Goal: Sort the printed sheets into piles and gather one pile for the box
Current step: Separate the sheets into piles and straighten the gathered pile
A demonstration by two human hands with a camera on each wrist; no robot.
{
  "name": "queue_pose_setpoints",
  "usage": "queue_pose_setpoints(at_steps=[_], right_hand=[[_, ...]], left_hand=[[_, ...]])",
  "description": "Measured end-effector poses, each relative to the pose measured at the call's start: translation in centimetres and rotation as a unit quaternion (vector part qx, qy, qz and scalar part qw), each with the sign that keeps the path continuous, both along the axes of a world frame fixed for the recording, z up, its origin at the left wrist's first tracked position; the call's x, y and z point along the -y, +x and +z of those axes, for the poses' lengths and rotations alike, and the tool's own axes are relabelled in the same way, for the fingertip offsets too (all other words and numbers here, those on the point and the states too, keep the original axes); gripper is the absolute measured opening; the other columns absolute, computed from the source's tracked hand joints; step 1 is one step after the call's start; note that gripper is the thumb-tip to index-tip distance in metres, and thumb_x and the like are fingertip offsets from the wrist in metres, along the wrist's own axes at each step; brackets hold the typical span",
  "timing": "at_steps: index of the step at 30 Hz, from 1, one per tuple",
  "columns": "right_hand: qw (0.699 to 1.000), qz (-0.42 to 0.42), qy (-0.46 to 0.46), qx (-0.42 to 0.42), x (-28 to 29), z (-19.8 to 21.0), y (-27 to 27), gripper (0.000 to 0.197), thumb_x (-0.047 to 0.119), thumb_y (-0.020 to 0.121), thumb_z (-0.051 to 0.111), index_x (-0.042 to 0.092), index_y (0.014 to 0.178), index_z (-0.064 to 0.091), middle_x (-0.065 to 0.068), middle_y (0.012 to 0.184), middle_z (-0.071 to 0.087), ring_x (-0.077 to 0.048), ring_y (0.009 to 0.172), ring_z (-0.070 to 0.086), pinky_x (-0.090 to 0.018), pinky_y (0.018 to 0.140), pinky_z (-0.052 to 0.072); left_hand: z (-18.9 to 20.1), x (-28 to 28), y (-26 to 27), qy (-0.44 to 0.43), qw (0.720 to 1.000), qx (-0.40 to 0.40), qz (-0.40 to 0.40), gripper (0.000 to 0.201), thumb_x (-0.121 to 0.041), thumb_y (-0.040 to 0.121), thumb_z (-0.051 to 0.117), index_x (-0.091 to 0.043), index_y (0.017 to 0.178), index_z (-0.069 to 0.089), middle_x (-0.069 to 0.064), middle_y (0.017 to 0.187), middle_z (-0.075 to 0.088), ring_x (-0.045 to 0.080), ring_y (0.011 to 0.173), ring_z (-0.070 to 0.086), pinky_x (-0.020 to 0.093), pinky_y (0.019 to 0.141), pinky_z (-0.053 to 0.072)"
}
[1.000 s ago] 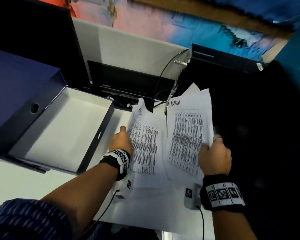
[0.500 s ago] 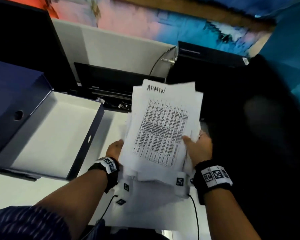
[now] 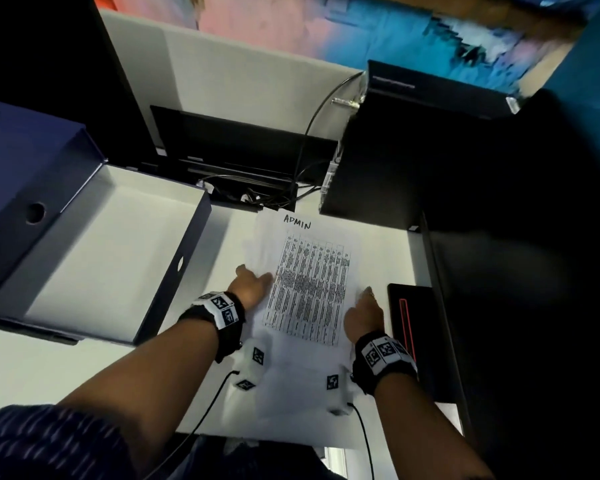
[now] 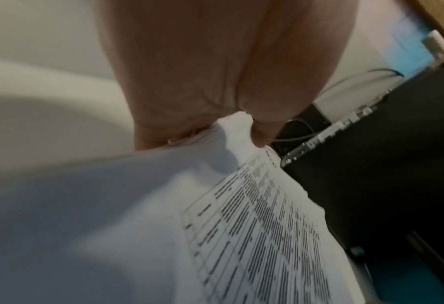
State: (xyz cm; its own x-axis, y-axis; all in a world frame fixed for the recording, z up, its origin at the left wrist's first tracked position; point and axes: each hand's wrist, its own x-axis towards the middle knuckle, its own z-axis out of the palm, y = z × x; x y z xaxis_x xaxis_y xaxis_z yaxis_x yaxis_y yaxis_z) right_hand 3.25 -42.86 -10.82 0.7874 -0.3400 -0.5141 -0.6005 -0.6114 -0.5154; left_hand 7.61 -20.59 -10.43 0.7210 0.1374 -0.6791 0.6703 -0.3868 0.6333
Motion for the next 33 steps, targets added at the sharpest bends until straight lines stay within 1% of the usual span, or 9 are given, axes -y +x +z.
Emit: queue_pose_setpoints(at_steps=[7,12,14,16,19,22,26,30,33], right_hand=[[0.997,0.031,0.053,0.036,-0.5,-0.6,-0.7,0.077,0.018,0.095,0.057,0.012,0.155,0.008,-0.011,0.160,0.024,-0.027,0.144,0.030,-0.032,0.118,0.026],[0.985,-0.079,0.116,0.097,1.5,1.4,1.0,0.115,0.036,0.072,0.084,0.011,0.154,0.007,-0.010,0.159,0.024,-0.026,0.145,0.027,-0.035,0.116,0.029],[0.941,-0.160,0.247,0.166,1.5,3.6,2.4,0.112,0.020,0.068,0.088,0.015,0.153,0.015,-0.012,0.151,0.040,-0.027,0.135,0.045,-0.040,0.109,0.039],[0.887,-0.209,0.349,0.217,1.5,6.1,3.7,0.091,0.006,0.070,0.084,0.012,0.146,0.034,-0.018,0.131,0.061,-0.028,0.113,0.063,-0.050,0.101,0.048],[0.883,-0.165,0.317,0.304,1.2,9.9,4.7,0.040,0.017,0.072,0.084,0.011,0.109,0.070,-0.013,0.103,0.075,-0.030,0.095,0.071,-0.059,0.088,0.054],[0.873,-0.120,0.243,0.406,0.0,13.8,4.4,0.016,0.029,0.070,0.085,0.023,0.081,0.075,0.003,0.086,0.075,-0.020,0.082,0.072,-0.046,0.080,0.060],[0.851,-0.093,0.252,0.452,-1.9,15.6,2.8,0.027,0.000,0.074,0.081,0.012,0.095,0.070,0.012,0.086,0.071,0.008,0.073,0.069,-0.021,0.074,0.060],[0.849,-0.135,0.277,0.429,-2.4,15.6,2.3,0.044,-0.001,0.070,0.082,0.008,0.110,0.066,-0.002,0.097,0.073,-0.005,0.084,0.072,-0.026,0.074,0.061],[0.856,-0.153,0.269,0.413,-2.4,15.9,2.4,0.020,0.006,0.077,0.080,0.020,0.088,0.071,-0.001,0.088,0.075,-0.015,0.081,0.074,-0.038,0.075,0.062]], left_hand=[[0.3,0.3,0.5,0.125,0.987,0.106,-0.009,0.028,-0.006,0.090,0.057,-0.002,0.118,0.054,0.017,0.112,0.064,0.030,0.090,0.059,0.030,0.076,0.043],[3.4,-0.5,-0.3,-0.044,0.970,0.230,0.063,0.023,0.005,0.091,0.053,-0.016,0.102,0.055,0.012,0.084,0.064,0.023,0.056,0.056,0.034,0.051,0.052],[5.7,-1.1,0.0,-0.115,0.952,0.276,0.072,0.025,0.005,0.093,0.053,-0.015,0.108,0.053,0.010,0.087,0.066,0.021,0.060,0.057,0.029,0.053,0.053],[8.4,-1.1,0.4,-0.177,0.933,0.302,0.077,0.034,0.008,0.094,0.053,-0.013,0.120,0.053,0.003,0.103,0.069,0.008,0.082,0.066,0.012,0.068,0.055],[12.3,-0.8,1.0,-0.210,0.914,0.339,0.079,0.035,0.007,0.093,0.058,-0.005,0.125,0.058,0.005,0.115,0.071,0.012,0.104,0.069,0.023,0.092,0.055],[14.7,-0.7,2.2,-0.223,0.887,0.391,0.102,0.032,0.007,0.089,0.064,-0.001,0.120,0.062,0.007,0.105,0.073,0.010,0.092,0.072,0.028,0.089,0.057],[15.2,-0.8,2.4,-0.209,0.884,0.408,0.094,0.046,0.001,0.084,0.073,-0.009,0.123,0.052,0.004,0.112,0.070,0.009,0.100,0.069,0.021,0.087,0.057],[13.5,-1.0,2.0,-0.190,0.900,0.385,0.074,0.067,-0.004,0.070,0.085,-0.013,0.123,0.046,0.010,0.118,0.064,0.022,0.106,0.067,0.034,0.087,0.059],[13.2,-0.8,2.1,-0.194,0.906,0.375,0.046,0.046,-0.012,0.077,0.082,-0.013,0.118,0.061,0.003,0.108,0.073,0.014,0.100,0.071,0.035,0.089,0.059]])
